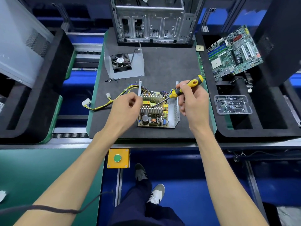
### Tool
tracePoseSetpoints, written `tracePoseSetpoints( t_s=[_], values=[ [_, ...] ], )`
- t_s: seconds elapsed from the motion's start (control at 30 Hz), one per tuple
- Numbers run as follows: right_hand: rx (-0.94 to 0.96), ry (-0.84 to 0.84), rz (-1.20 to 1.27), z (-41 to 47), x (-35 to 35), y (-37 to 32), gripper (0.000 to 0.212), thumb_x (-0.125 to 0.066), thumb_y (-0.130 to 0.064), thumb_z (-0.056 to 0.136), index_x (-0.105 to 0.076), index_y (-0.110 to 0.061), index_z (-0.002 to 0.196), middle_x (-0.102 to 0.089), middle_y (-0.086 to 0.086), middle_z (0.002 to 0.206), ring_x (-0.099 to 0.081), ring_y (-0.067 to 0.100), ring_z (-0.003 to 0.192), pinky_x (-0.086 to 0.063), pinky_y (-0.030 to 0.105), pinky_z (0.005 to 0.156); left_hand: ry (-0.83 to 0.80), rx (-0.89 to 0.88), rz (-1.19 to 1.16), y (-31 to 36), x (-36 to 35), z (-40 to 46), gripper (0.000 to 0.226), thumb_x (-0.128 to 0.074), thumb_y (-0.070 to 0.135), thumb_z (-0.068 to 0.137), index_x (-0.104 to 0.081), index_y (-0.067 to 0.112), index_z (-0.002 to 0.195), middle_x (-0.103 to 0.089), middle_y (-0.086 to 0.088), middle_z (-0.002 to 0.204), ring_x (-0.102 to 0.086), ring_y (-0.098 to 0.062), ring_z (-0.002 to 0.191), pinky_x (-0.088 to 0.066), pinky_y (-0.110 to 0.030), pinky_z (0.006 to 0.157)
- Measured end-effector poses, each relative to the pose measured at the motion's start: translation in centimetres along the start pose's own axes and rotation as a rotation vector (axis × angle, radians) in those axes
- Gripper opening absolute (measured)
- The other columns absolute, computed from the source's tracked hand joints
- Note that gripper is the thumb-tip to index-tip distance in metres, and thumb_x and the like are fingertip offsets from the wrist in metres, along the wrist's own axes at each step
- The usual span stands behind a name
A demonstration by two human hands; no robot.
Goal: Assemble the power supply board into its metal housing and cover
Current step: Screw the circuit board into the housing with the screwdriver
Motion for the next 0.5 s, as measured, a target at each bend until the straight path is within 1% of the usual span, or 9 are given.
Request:
tracePoseSetpoints(
  t_s=[0.1,0.13,0.2,0.3,0.33,0.37,0.4,0.47,0.5],
  values=[
    [0.042,0.015,-0.053,1.0,-0.5,-0.2,0.017,-0.059,-0.022,0.099,-0.064,-0.01,0.089,-0.054,-0.015,0.057,-0.046,0.003,0.048,-0.036,0.011,0.048,0.022,-0.04,0.016,0.2,0.4,1.3,0.026,-0.057,0.03,0.098,-0.066,0.021,0.076,-0.068,0.001,0.067,-0.06,-0.011,0.063,-0.043,-0.019,0.057],
    [0.052,0.016,-0.066,1.3,-0.6,-0.3,0.019,-0.059,-0.025,0.098,-0.064,-0.01,0.088,-0.055,-0.016,0.057,-0.048,0.002,0.049,-0.038,0.01,0.051,0.026,-0.047,0.015,0.3,0.4,1.8,0.022,-0.06,0.028,0.097,-0.067,0.022,0.077,-0.069,0.003,0.068,-0.059,-0.009,0.063,-0.043,-0.015,0.058],
    [0.059,0.014,-0.074,2.0,-0.9,-0.3,0.02,-0.059,-0.027,0.096,-0.065,-0.01,0.086,-0.057,-0.015,0.059,-0.051,0.001,0.051,-0.041,0.011,0.054,0.021,-0.059,0.011,0.5,0.5,2.7,0.014,-0.065,0.024,0.094,-0.07,0.022,0.082,-0.07,0.006,0.073,-0.06,-0.011,0.067,-0.044,-0.012,0.063],
    [0.049,0.008,-0.101,2.9,-1.3,0.0,0.023,-0.061,-0.028,0.097,-0.066,-0.008,0.085,-0.062,-0.011,0.067,-0.059,0.01,0.064,-0.051,0.024,0.067,-0.026,-0.094,0.025,1.1,0.6,3.7,0.01,-0.07,0.017,0.091,-0.074,0.024,0.085,-0.07,0.008,0.074,-0.056,-0.005,0.063,-0.042,-0.009,0.062],
    [0.047,0.002,-0.115,3.1,-1.4,0.1,0.024,-0.061,-0.027,0.098,-0.066,-0.007,0.086,-0.063,-0.011,0.067,-0.06,0.012,0.067,-0.052,0.028,0.07,-0.047,-0.103,0.027,1.2,0.5,3.9,0.011,-0.071,0.015,0.09,-0.075,0.024,0.086,-0.071,0.008,0.074,-0.055,-0.003,0.061,-0.042,-0.009,0.061],
    [0.043,-0.002,-0.124,3.3,-1.5,0.2,0.025,-0.06,-0.027,0.099,-0.066,-0.006,0.087,-0.062,-0.013,0.065,-0.06,0.011,0.067,-0.052,0.029,0.071,-0.069,-0.108,0.021,1.4,0.5,4.0,0.011,-0.072,0.014,0.089,-0.076,0.025,0.087,-0.072,0.008,0.075,-0.057,-0.002,0.062,-0.043,-0.009,0.063],
    [0.037,-0.001,-0.127,3.4,-1.6,0.2,0.025,-0.06,-0.027,0.1,-0.067,-0.006,0.087,-0.061,-0.014,0.064,-0.059,0.009,0.066,-0.051,0.027,0.069,-0.094,-0.105,0.003,1.5,0.4,4.2,0.011,-0.073,0.014,0.088,-0.076,0.025,0.087,-0.073,0.008,0.076,-0.062,-0.003,0.063,-0.048,-0.013,0.066],
    [0.024,0.012,-0.101,3.7,-2.0,0.1,0.025,-0.058,-0.025,0.101,-0.066,-0.005,0.088,-0.059,-0.015,0.061,-0.055,0.002,0.058,-0.045,0.016,0.059,-0.133,-0.086,-0.064,1.8,0.3,4.5,0.01,-0.076,0.016,0.087,-0.076,0.026,0.085,-0.074,0.009,0.078,-0.069,-0.011,0.063,-0.055,-0.023,0.066],
    [0.017,0.02,-0.074,3.9,-2.1,0.0,0.025,-0.057,-0.024,0.101,-0.064,-0.005,0.088,-0.056,-0.016,0.058,-0.052,0.001,0.052,-0.042,0.012,0.053,-0.138,-0.076,-0.097,1.9,0.3,4.6,0.01,-0.076,0.018,0.087,-0.076,0.027,0.083,-0.075,0.009,0.077,-0.07,-0.013,0.06,-0.055,-0.022,0.064]
  ],
)
Point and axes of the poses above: each hand's wrist, its own z-axis towards the middle knuckle, its own x-axis out of the back of the hand, y = z × x, the point moved 4 cm from there along z, towards the middle knuckle
